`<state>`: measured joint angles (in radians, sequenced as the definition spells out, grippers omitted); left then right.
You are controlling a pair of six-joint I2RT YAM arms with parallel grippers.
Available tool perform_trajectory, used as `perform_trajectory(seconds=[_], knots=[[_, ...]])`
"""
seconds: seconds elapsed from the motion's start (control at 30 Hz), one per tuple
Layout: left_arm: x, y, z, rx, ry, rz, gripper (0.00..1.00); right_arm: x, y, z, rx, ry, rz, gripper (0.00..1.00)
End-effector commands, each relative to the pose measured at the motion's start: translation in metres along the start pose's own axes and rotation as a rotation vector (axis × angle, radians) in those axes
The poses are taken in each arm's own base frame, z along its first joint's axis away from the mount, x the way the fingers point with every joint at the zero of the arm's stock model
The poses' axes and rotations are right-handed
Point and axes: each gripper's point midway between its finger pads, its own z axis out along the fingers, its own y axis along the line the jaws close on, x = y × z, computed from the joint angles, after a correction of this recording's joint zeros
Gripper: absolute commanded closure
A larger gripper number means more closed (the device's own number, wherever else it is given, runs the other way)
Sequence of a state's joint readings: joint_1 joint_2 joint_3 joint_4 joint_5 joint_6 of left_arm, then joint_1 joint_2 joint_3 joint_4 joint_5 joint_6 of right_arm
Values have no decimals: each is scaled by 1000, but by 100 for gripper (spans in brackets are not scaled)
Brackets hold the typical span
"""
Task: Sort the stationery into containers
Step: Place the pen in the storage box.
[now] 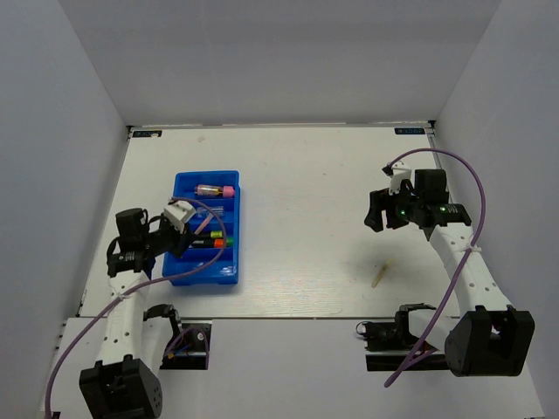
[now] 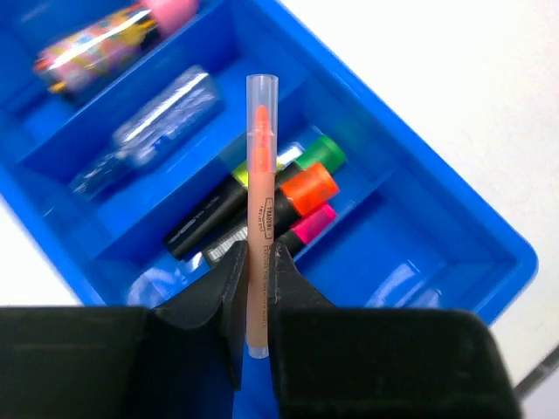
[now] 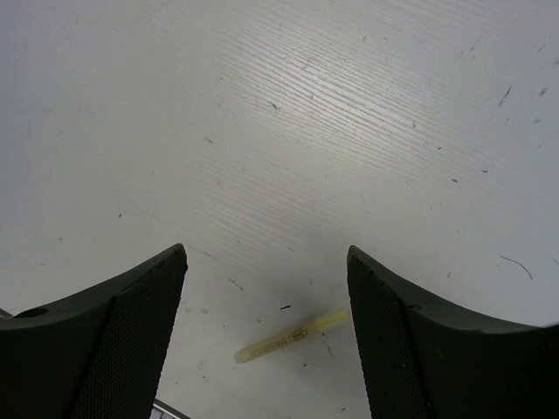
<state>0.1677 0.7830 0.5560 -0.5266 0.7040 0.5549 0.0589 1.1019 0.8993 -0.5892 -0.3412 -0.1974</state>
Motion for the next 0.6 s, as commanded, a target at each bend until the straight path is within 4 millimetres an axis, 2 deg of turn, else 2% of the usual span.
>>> perform_trajectory(seconds=[0.0, 0.03, 0.13, 0.27, 0.43, 0.57], knots=[[-3, -32, 3, 207, -99, 101, 99, -1, 3, -1, -26, -5, 5, 24], [-8, -40, 3, 258, -134, 116, 99, 0, 4, 0, -30, 1, 8, 24], [-7, -47, 5, 328, -113, 112, 99, 1, 2, 0, -29, 1, 17, 22], [4, -57, 7, 367, -64, 153, 99, 2, 2, 0, -34, 4, 15, 22], [27, -61, 10, 363, 27, 182, 99, 2, 2, 1, -41, 4, 17, 22], [35, -57, 10, 338, 61, 199, 99, 3, 2, 0, -43, 4, 20, 22]])
